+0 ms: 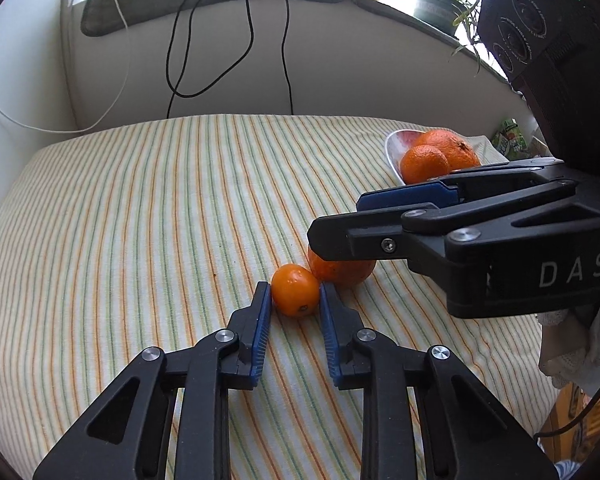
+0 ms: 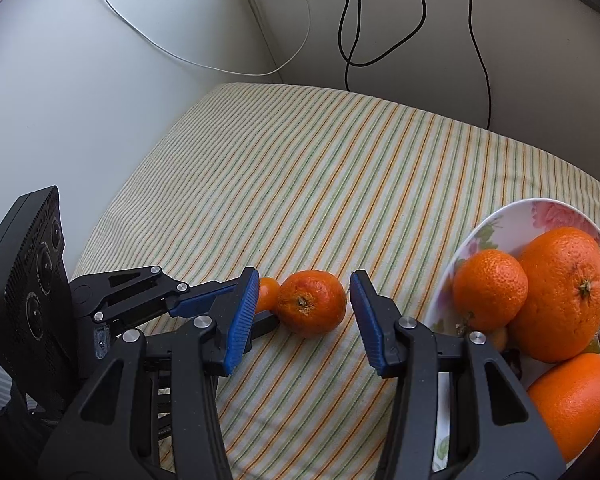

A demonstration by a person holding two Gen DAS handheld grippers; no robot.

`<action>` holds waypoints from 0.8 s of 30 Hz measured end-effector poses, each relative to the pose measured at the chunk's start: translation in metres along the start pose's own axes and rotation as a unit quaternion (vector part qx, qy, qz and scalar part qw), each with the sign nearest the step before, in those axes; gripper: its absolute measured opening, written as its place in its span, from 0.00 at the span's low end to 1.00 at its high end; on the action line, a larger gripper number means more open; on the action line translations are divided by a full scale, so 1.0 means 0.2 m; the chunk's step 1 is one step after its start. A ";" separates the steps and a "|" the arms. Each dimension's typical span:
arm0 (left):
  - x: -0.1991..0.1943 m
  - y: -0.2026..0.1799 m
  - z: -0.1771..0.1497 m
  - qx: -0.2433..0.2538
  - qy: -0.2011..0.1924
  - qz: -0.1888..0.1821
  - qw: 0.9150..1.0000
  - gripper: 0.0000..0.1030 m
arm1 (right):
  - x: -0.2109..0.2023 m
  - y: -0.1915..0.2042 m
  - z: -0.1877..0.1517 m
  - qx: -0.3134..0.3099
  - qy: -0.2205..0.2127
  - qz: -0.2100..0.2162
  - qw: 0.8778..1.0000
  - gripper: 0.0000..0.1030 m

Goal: Organize fruits
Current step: 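Grasp a small tangerine with the left tool while the right tool grasps another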

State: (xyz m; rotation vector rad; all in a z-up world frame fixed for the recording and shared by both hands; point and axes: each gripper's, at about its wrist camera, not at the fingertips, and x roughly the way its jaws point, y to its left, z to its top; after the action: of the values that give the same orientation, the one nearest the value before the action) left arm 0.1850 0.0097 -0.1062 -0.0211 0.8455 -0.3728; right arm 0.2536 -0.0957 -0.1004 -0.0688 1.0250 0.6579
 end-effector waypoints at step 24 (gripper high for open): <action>-0.16 0.06 -0.05 -0.016 -0.028 0.023 0.999 0.21 | 0.00 0.07 -0.09 -0.023 -0.006 -0.020 1.000 0.41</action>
State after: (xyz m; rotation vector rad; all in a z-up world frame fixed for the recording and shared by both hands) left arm 0.1627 0.0329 -0.0924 -0.0424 0.7950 -0.3147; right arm 0.2334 -0.0910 -0.1071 -0.1251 0.9951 0.6443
